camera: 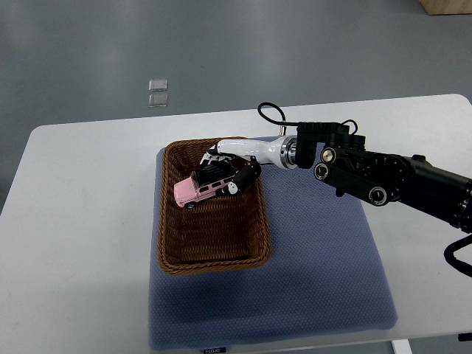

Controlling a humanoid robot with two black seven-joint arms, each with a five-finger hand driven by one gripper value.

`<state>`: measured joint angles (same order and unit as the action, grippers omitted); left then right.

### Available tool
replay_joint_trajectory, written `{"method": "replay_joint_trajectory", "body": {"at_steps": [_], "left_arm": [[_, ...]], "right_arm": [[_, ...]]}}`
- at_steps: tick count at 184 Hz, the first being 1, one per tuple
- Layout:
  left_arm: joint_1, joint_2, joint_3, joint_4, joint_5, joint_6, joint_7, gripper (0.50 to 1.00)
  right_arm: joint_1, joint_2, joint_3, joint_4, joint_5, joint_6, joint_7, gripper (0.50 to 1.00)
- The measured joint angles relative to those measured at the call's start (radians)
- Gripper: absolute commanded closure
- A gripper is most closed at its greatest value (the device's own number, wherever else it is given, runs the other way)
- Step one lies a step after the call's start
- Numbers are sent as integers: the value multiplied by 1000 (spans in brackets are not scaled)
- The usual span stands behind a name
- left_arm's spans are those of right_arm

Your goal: Place pink car in brown basket

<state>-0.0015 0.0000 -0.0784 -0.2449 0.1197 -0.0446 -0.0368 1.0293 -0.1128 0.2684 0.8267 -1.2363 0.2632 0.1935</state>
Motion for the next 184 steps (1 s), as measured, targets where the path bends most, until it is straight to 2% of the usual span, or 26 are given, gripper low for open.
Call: {"method": "replay_joint_trajectory", "body": {"at_steps": [10,28,53,98,123,154,184], "left_arm": [[0,0,0,0,0,0,0,500],[0,0,-1,1,0,0,0,500],[0,0,1,0,0,0,0,500],[0,0,2,-1,1,0,0,500],[0,0,3,1,2,0,0,500],[0,0,4,0,2,0,0,500],[0,0,5,0,2,0,0,500]], "right_arm": [[-4,1,0,-1,0,0,0,605],[-7,2,3,-1,2,0,0,589],[-4,-12,31,-1,15,0,0,587],[-5,-98,334,-2,90,13,1,589],[-94,-127,501,-2,313,9,2,589],[-252,-124,679,-8,710,5,2,587],[-356,-118,735,-34,1026,10,3,587]]}}
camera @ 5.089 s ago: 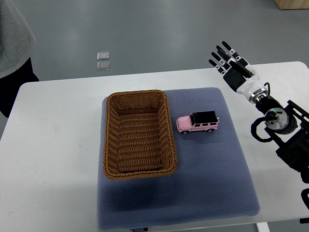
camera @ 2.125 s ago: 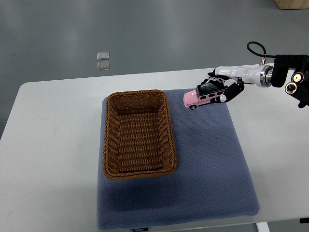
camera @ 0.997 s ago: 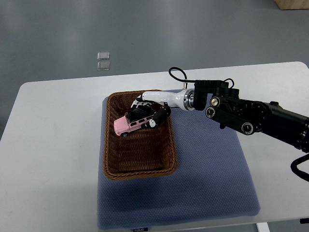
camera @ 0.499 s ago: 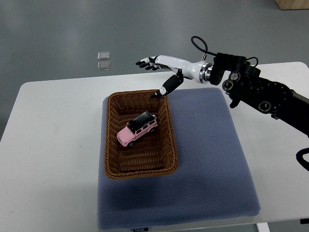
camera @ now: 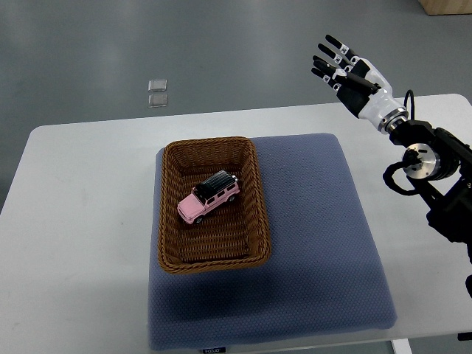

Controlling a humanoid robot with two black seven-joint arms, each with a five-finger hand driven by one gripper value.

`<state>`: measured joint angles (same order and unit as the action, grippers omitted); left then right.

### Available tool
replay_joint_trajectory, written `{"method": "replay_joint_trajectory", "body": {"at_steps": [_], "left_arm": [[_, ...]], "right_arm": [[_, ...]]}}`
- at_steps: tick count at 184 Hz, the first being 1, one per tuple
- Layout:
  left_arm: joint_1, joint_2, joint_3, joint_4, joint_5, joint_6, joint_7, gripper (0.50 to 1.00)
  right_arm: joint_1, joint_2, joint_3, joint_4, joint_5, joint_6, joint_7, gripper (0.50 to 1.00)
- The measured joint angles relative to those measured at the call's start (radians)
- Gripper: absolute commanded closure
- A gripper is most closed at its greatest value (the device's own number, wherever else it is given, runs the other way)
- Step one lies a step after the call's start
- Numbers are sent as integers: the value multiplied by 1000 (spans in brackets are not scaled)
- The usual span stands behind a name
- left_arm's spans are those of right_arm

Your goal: Place pink car in brown basket

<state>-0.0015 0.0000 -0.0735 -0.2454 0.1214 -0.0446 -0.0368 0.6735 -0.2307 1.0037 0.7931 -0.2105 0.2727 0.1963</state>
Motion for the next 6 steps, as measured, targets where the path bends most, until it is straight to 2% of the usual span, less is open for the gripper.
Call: {"method": "replay_joint_trajectory", "body": {"at_steps": [6], "left_arm": [[0,0,0,0,0,0,0,500]], "right_arm": [[-15,0,2,-9,55,1,2,587]]}}
